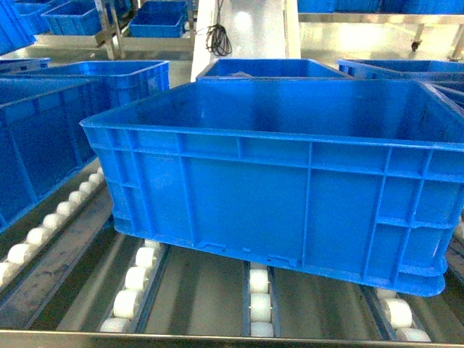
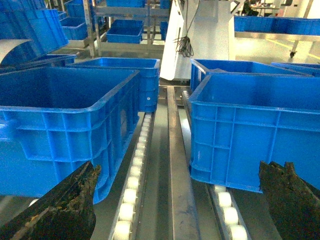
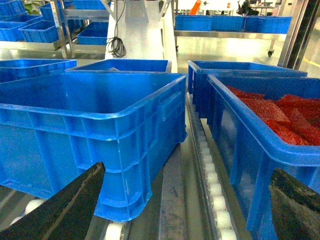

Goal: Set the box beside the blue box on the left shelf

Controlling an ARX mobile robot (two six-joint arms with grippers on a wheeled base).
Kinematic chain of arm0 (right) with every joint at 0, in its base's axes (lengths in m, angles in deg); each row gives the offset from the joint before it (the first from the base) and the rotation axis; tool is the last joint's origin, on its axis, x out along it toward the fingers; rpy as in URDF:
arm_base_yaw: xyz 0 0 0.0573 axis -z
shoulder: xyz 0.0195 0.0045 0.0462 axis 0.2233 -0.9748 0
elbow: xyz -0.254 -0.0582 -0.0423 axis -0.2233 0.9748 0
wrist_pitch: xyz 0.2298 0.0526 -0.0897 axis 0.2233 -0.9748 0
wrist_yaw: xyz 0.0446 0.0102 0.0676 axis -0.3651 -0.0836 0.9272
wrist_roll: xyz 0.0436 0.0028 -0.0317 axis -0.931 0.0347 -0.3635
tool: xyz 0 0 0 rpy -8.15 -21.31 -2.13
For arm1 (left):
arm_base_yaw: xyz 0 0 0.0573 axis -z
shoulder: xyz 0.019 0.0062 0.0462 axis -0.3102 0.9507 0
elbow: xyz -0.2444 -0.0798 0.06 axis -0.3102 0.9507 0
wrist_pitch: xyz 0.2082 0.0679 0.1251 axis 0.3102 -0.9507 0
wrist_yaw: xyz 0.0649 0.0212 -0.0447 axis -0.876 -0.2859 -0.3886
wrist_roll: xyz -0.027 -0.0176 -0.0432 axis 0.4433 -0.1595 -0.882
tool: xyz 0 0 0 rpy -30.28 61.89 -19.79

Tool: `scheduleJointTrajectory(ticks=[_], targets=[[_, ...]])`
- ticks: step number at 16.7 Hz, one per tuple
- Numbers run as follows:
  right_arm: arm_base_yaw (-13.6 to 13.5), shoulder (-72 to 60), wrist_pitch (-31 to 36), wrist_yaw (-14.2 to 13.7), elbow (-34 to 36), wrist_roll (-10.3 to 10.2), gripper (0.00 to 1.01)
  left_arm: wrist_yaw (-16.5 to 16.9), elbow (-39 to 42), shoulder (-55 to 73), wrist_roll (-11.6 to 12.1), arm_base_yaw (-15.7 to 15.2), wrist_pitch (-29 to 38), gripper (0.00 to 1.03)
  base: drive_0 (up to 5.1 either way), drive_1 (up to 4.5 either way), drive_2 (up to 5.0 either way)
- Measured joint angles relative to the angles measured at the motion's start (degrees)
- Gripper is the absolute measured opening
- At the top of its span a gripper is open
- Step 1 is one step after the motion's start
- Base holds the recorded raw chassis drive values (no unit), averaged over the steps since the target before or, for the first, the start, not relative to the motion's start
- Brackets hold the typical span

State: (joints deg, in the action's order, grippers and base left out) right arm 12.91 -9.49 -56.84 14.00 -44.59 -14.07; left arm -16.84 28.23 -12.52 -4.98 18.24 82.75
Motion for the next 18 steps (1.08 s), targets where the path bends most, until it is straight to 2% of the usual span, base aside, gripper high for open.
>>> scheduleJointTrajectory(ticks=[18], targets=[[0.0, 0.0, 0.0, 0.0, 0.0, 0.0, 0.98, 0.0, 0.0, 0.0, 0.0, 0.0, 0.0, 0.98, 0.0, 0.00, 0.0]])
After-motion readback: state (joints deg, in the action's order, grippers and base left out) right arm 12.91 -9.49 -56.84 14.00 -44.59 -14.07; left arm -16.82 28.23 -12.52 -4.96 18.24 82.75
